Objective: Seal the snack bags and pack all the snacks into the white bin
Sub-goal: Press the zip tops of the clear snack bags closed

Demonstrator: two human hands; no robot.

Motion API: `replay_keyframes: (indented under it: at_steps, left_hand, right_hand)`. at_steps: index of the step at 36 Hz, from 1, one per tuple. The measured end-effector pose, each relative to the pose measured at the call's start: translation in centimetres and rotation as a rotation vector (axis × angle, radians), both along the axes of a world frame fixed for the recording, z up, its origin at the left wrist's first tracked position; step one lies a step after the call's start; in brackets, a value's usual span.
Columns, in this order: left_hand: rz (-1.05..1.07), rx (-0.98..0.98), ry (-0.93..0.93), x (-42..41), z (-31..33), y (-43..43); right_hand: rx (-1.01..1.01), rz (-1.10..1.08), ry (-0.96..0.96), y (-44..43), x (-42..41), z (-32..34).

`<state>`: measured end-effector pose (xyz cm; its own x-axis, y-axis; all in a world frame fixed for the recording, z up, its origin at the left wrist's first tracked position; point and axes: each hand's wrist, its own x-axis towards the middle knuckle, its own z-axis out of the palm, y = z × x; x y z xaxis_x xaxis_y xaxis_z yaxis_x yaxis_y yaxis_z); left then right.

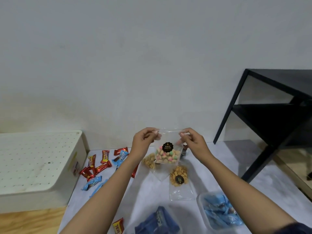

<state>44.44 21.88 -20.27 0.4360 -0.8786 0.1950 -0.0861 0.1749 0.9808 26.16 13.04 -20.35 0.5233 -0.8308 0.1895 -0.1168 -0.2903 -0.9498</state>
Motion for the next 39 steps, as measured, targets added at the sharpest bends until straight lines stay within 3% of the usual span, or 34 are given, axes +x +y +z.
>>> replay_keyframes:
  at_steps: [12,31,39]
  left_hand:
    - [0.146,-0.036,-0.246,-0.3,0.4,0.0]
    - [0.118,-0.024,-0.22,-0.5,0.8,0.9]
    - [0.094,-0.009,-0.197,-0.7,0.8,1.2]
  right_hand:
    - [-0.097,0.075,0.031,0.4,0.5,0.7]
    - [-0.105,0.11,0.102,0.9,1.0,1.1]
    - [-0.223,0.066,0.227,1.1,1.0,1.7]
